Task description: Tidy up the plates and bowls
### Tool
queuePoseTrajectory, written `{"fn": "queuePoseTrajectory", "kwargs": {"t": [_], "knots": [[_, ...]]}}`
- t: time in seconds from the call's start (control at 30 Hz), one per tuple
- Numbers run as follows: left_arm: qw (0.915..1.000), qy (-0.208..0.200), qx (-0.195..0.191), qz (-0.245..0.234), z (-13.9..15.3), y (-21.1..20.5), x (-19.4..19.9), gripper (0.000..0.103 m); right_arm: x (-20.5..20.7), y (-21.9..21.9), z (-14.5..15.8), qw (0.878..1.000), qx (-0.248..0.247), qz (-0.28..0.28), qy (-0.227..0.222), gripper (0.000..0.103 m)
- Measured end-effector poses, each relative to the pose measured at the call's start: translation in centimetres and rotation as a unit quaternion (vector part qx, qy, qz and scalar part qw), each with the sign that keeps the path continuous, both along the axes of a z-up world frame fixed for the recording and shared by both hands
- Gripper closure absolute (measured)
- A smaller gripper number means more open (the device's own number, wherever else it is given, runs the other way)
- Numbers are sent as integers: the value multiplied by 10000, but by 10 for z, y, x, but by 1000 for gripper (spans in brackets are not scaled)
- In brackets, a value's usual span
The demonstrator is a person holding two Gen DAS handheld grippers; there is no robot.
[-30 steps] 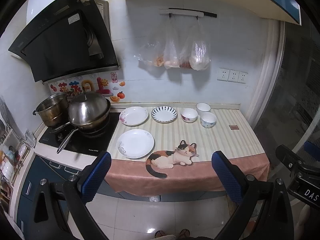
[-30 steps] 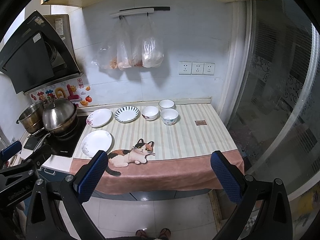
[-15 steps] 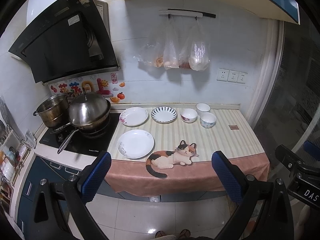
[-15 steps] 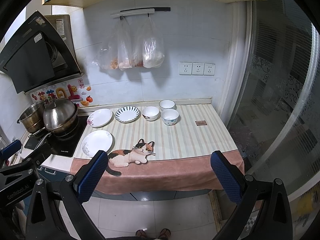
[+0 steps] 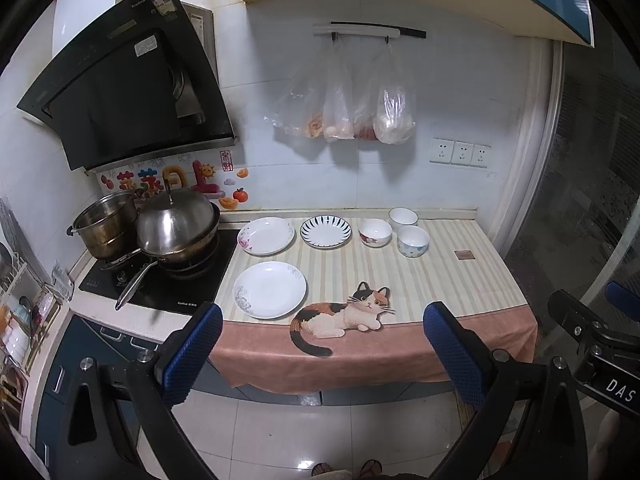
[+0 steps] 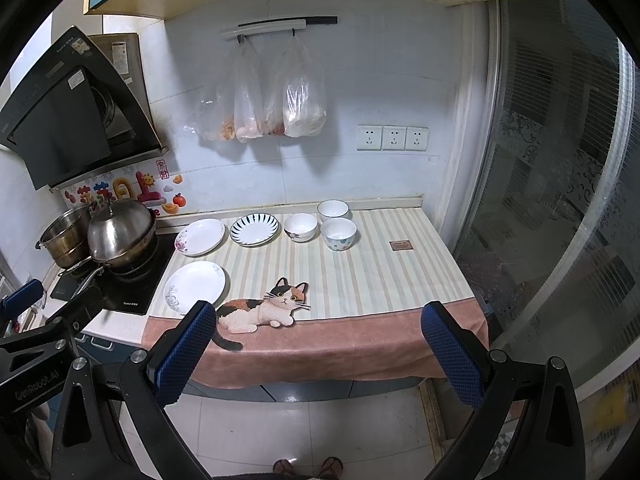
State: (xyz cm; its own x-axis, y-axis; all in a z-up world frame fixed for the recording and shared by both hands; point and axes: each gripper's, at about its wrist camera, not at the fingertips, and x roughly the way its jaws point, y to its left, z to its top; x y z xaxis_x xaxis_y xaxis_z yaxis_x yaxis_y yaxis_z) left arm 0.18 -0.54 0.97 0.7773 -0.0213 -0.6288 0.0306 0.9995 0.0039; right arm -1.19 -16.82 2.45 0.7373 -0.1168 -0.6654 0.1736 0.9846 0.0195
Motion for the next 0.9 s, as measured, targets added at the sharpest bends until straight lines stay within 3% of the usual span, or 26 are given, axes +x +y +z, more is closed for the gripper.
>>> {"fn": "queuePoseTrajectory", "kwargs": {"t": [0.5, 0.73, 0.9], "knots": [[9998, -16, 8, 212, -4, -4, 0, 0, 9, -14, -7, 9997, 203, 99, -9, 0], [9944, 76, 241, 1022, -38, 20, 51, 0, 68, -19, -55, 9969, 607, 502, -4, 0], [9882, 532, 349, 1395, -90, 61, 113, 0, 148, 3, -113, 9901, 993, 869, 487, 0]]}}
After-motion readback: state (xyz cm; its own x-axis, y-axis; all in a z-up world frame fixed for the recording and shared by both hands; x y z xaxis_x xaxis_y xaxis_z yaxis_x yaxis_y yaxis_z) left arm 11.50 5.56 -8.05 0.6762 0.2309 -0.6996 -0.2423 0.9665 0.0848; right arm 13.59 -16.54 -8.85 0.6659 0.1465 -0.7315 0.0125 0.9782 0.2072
